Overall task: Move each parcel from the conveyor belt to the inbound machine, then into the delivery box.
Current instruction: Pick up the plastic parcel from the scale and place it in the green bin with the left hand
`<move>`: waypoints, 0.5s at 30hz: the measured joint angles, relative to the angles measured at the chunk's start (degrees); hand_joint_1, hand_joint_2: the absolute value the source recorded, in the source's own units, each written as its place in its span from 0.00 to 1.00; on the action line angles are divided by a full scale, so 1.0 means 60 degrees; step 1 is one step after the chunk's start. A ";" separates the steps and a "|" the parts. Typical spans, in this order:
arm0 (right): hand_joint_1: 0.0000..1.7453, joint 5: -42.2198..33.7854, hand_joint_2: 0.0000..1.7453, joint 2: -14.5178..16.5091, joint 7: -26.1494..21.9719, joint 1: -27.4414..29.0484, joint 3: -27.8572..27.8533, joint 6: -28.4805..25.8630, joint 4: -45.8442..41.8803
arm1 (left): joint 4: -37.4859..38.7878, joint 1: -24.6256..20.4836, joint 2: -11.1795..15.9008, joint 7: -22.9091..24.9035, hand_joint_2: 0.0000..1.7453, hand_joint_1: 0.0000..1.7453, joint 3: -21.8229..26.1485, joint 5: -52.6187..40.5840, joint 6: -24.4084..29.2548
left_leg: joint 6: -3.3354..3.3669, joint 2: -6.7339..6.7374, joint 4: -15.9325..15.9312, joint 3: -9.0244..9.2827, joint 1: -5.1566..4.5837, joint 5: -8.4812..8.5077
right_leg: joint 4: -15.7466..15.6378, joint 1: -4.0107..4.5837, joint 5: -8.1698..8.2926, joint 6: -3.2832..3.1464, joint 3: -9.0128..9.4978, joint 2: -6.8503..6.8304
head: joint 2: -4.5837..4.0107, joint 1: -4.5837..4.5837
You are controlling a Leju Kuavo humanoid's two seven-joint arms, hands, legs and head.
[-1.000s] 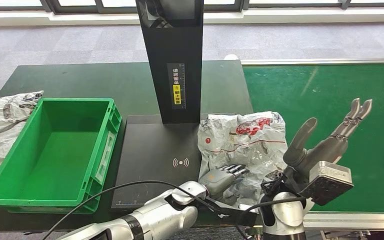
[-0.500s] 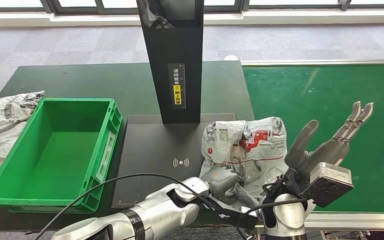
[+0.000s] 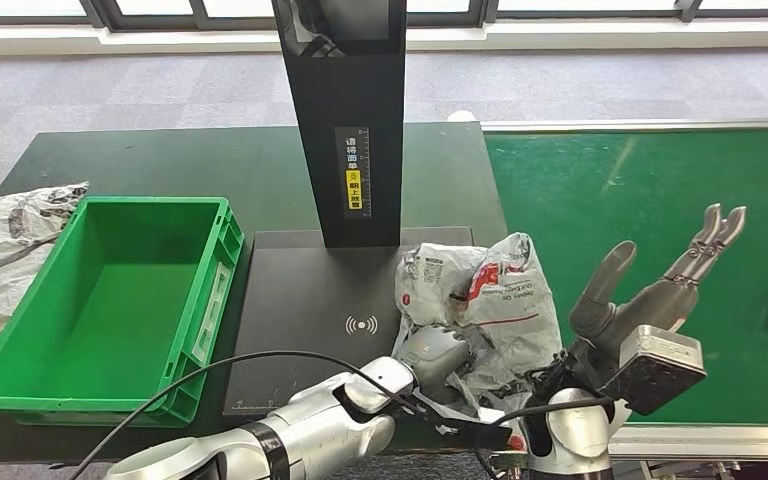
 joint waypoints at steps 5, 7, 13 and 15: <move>0.00 0.0003 0.00 0.0000 0.0000 0.0025 0.0000 0.0000 0.0000 | 0.0098 0.0008 0.0000 0.0170 1.00 1.00 0.0000 -0.0104 0.0479 | 0.0000 -0.0002 0.0000 -0.0005 0.0000 0.0000 | 0.0000 -0.0001 0.0000 0.0000 -0.0004 -0.0001 | 0.0000 0.0000; 0.00 0.0009 0.00 0.0000 0.0000 0.0033 0.0000 0.0000 0.0000 | 0.0126 0.0007 0.0000 0.0273 1.00 1.00 0.0001 -0.0164 0.0738 | 0.0000 -0.0001 0.0000 -0.0008 0.0000 0.0000 | 0.0000 -0.0002 0.0000 0.0000 -0.0007 0.0000 | 0.0000 0.0000; 0.00 0.0093 0.00 0.0013 0.0000 0.0128 0.0000 0.0000 0.0000 | -0.0122 0.0022 0.0053 0.1374 1.00 1.00 0.0620 -0.2637 0.3519 | 0.0000 -0.0004 0.0000 -0.0018 0.0000 0.0000 | 0.0000 -0.0003 -0.0001 0.0000 -0.0015 -0.0003 | 0.0000 0.0000; 0.00 0.0094 0.00 0.0015 0.0000 0.0159 0.0000 0.0000 0.0000 | -0.0644 0.0280 0.0105 0.1175 1.00 1.00 0.1839 -0.4751 0.3733 | 0.0000 -0.0001 0.0000 -0.0018 -0.0001 -0.0001 | 0.0001 -0.0003 -0.0001 0.0000 -0.0017 0.0003 | 0.0000 0.0000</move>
